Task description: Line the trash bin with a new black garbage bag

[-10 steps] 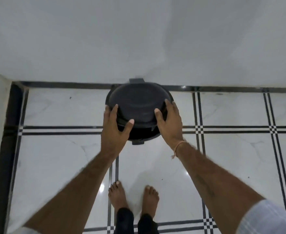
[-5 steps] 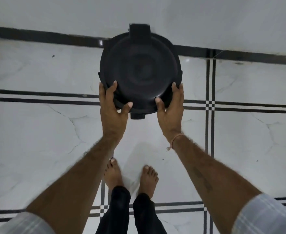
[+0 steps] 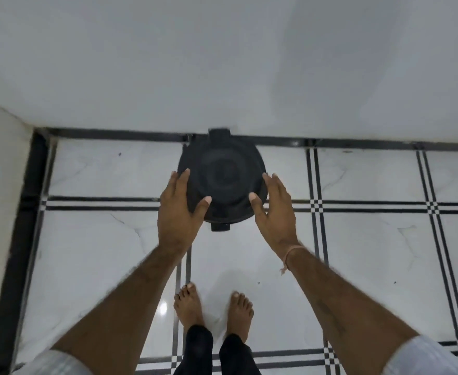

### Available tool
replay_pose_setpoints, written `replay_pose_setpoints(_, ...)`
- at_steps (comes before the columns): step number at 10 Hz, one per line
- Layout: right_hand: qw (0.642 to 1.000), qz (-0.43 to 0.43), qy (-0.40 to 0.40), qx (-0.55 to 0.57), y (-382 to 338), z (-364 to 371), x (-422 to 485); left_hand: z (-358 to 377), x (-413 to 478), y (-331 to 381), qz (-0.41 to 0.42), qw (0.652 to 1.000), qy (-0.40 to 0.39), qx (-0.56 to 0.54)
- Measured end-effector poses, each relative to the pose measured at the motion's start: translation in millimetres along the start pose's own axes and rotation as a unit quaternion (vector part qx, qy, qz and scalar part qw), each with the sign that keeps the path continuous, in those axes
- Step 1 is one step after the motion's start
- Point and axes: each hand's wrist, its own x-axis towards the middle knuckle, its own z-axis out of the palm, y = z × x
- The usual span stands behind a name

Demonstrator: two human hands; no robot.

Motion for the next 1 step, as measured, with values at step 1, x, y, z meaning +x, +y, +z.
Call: replay_pose_setpoints(1, 0.998, -0.053, 0.025, 0.011, -67.1, -77.7, -19.9, -83.6, -6.8, 77.0, 0.057, 0.997, 0.046, 0.021)
